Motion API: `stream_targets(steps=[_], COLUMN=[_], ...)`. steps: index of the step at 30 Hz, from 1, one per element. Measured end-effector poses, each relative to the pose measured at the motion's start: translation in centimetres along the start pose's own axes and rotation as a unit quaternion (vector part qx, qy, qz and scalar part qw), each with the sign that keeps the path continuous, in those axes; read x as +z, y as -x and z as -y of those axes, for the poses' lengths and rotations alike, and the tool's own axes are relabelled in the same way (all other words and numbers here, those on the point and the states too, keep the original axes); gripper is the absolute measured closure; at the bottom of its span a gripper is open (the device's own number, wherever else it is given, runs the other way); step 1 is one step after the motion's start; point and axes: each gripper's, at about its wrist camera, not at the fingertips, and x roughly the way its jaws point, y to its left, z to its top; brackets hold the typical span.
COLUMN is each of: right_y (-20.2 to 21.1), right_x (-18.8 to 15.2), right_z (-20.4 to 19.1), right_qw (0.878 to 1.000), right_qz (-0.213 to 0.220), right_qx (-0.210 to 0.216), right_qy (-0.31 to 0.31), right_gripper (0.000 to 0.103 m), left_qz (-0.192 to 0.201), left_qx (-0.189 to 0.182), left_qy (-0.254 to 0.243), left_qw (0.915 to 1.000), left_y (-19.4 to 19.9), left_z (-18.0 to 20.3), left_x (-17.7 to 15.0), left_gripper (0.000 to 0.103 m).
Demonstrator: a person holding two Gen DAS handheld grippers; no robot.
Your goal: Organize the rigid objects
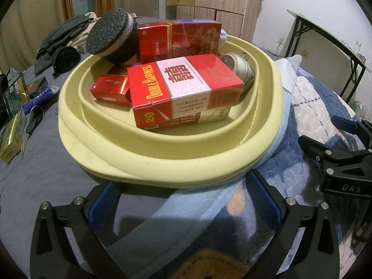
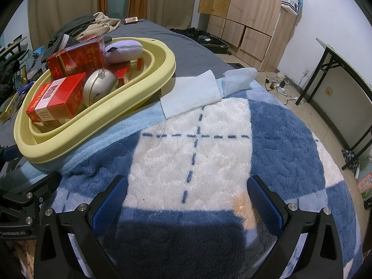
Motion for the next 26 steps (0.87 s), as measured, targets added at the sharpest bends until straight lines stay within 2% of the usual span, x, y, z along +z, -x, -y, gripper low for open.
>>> stream_targets(steps=[26], right_y=[0.0], right_x=[0.0], right_z=[-0.01], right_qw=[1.0], right_qz=[0.0], right_qx=[0.0], right_qy=[0.0], right_gripper=[0.0], left_qz=[0.002], left_qx=[-0.009], left_qy=[0.007], left_qw=[0.9999], left_y=[0.03], left_z=[0.0], left_x=[-0.06], left_gripper=[0.0])
